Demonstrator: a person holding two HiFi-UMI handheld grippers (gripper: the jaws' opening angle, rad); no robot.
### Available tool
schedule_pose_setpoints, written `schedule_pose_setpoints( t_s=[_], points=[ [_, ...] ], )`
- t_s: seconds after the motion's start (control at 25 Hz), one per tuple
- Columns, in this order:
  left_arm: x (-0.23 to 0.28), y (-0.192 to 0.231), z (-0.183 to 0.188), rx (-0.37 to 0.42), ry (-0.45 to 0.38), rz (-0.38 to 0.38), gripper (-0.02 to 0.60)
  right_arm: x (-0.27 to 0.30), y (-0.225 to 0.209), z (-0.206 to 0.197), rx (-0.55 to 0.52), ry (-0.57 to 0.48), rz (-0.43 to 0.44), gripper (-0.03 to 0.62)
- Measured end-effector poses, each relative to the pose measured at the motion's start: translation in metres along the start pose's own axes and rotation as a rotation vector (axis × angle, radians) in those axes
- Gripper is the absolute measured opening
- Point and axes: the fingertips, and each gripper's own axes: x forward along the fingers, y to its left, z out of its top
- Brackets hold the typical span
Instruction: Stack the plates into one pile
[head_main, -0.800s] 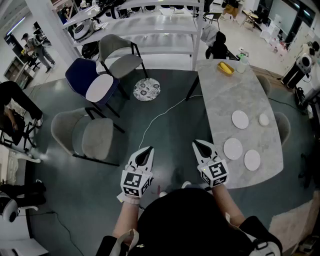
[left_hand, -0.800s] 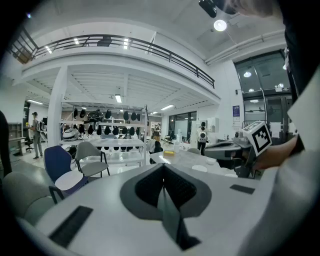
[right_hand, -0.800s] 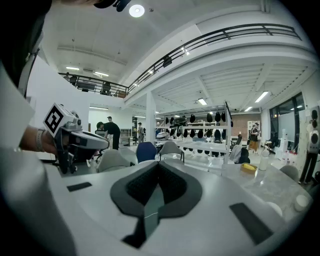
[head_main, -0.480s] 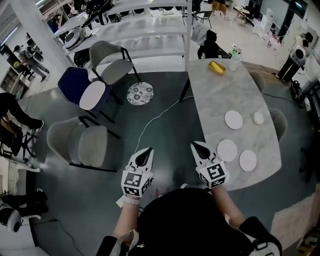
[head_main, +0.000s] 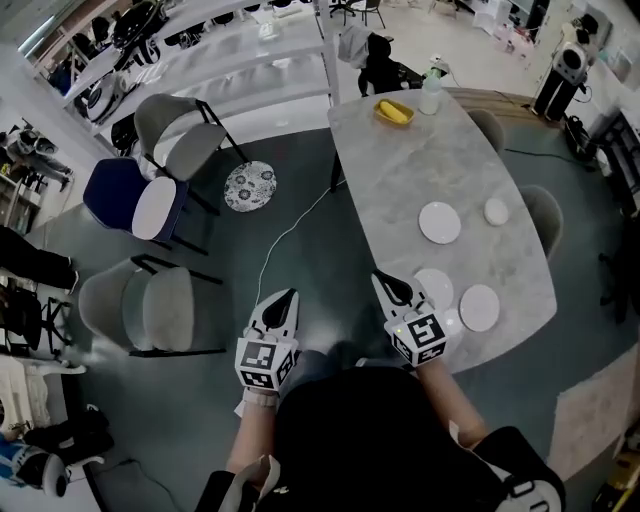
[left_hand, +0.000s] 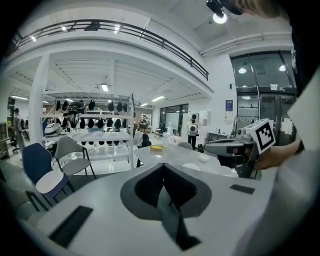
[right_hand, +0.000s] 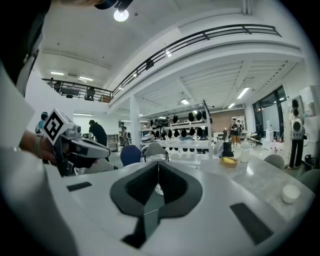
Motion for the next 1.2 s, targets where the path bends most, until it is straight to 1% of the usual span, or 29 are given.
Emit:
schedule_pose_setpoints(
  t_s=[0.16,0.28,0.36,0.6,0.76,0.84,1.0,1.2],
  points=[
    [0.038,0.009,-0.010,0.001,0.035,-0.041,0.008,0.017,-0.025,-0.015,0.018,0.021,-0.038,0.017],
    [0.075,0.022,-0.014,0.010,0.040,-0.082,0.008,0.036,-0.051,-0.029,0.028,0.037,-0.089,0.018],
    [0.098,0.032,-0.010,0.024,0.039,-0.118,0.008,0.052,-0.066,-0.031,0.034,0.048,-0.126,0.018],
    [0.169,0.092,0.012,0.059,0.058,-0.247,0.008,0.128,-0.094,-0.010,0.020,0.076,-0.213,0.018],
    [0.218,0.118,0.026,0.068,0.080,-0.362,0.008,0.164,-0.121,0.004,0.025,0.096,-0.306,0.018],
    [0.240,0.124,0.031,0.093,0.100,-0.424,0.008,0.174,-0.135,0.006,0.038,0.108,-0.361,0.018],
    [0.282,0.125,0.033,0.135,0.137,-0.543,0.008,0.178,-0.163,-0.003,0.086,0.125,-0.477,0.018],
    [0.326,0.105,0.032,0.183,0.177,-0.660,0.008,0.155,-0.197,-0.019,0.173,0.135,-0.611,0.018]
  ],
)
